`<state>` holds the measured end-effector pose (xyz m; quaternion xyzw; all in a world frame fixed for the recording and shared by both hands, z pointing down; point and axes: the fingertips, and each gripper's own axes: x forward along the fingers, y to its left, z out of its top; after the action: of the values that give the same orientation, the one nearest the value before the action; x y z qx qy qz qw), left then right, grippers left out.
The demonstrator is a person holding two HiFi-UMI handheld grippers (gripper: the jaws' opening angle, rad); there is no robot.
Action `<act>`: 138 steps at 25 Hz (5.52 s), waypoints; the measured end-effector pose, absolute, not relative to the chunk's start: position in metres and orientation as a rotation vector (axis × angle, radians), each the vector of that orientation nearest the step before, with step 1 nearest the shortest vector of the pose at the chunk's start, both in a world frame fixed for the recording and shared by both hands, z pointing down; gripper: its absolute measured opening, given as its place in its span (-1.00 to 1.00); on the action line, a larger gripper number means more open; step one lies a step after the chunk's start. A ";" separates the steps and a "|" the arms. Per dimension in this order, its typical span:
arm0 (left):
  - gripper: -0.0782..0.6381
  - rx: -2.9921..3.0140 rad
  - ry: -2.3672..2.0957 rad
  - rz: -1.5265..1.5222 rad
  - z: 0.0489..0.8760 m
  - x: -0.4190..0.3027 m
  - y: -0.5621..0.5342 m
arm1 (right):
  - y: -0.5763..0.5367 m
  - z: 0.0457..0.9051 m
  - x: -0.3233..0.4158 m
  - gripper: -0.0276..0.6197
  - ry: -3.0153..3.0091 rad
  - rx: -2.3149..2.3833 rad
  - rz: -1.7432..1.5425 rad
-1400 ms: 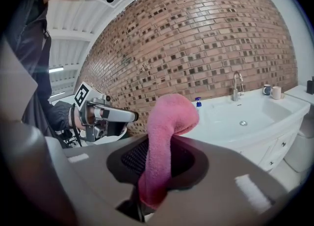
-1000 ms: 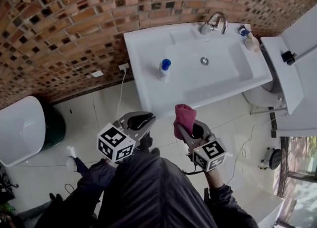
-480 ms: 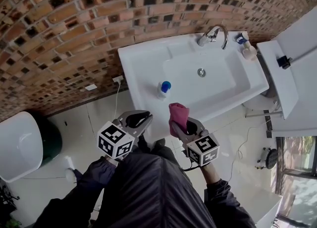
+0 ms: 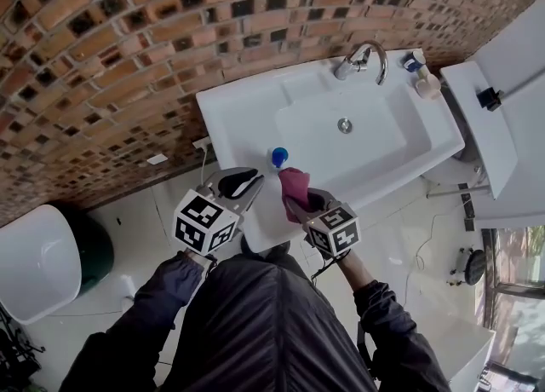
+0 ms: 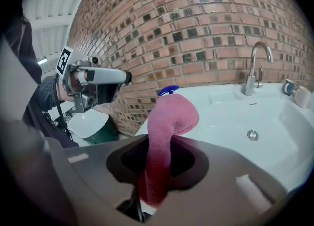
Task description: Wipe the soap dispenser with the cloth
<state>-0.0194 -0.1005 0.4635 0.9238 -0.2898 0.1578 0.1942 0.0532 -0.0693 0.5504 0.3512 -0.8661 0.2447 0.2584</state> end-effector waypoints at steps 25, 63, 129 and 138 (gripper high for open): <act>-0.63 2.641 -0.695 0.591 0.492 0.023 -0.146 | -0.068 0.629 0.036 -0.64 -2.146 0.715 0.918; -0.63 2.471 -0.794 0.524 0.525 0.004 -0.129 | -0.127 0.490 0.047 -0.64 -1.978 0.453 -0.509; -0.78 2.182 -0.280 0.594 0.643 0.028 -0.207 | -0.048 0.647 0.021 -0.64 -1.942 0.330 1.191; -0.78 2.289 -0.248 0.712 0.638 0.024 -0.219 | -0.040 0.642 0.023 -0.64 -1.930 0.250 1.171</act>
<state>0.0243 -0.2187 0.6380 0.8871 -0.0962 0.2758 0.3575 0.0229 -0.0402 0.6416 0.0996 -0.7705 0.4676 0.4216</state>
